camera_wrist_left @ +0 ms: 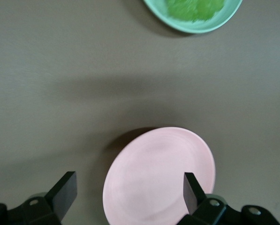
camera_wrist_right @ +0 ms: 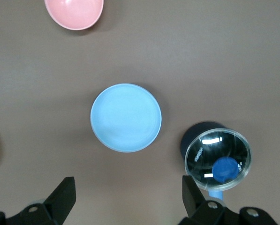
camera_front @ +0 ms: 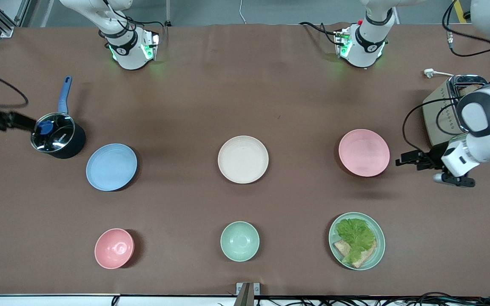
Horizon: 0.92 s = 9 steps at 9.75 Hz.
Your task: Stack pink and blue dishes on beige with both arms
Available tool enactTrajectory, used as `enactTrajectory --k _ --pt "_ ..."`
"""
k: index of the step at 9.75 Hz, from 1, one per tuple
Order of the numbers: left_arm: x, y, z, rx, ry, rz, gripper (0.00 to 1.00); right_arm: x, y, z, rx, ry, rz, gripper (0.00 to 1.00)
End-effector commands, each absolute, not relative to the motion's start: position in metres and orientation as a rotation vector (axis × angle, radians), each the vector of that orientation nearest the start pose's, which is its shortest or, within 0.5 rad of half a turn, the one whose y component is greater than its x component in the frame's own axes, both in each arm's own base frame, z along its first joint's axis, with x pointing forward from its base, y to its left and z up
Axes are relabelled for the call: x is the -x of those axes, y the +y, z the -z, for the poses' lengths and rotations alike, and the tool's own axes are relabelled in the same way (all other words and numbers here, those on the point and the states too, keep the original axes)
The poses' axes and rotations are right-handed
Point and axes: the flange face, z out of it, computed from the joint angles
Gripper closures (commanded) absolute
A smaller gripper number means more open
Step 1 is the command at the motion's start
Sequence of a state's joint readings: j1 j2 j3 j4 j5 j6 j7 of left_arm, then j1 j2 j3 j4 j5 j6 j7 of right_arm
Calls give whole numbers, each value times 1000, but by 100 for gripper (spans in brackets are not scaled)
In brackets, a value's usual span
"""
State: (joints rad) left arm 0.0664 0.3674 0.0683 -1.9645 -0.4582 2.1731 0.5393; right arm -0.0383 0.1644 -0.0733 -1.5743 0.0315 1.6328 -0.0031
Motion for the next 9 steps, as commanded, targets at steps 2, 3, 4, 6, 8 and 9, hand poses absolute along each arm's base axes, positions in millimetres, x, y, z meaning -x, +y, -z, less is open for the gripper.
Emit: enactTrajectory --k 2,3,4,6,8,9 --pt "-583 60 -196 3498 262 -179 9 -608 -97 -421 3077 40 -214 0" --pt "-570 56 -177 3497 305 -242 28 -609 -107 -389 3062 33 -186 0" --pt "-561 58 -169 3487 324 -249 33 -608 -116 -351 3023 16 -169 0" --pt "-548 59 -160 3477 391 -257 81 -596 -134 -283 2935 -52 -114 0" --pt "-550 60 -169 3475 469 -234 100 -580 -147 -228 2881 -77 -50 0" --pt "-553 58 -190 3485 493 -214 100 -575 -149 -216 2861 -80 -28 2"
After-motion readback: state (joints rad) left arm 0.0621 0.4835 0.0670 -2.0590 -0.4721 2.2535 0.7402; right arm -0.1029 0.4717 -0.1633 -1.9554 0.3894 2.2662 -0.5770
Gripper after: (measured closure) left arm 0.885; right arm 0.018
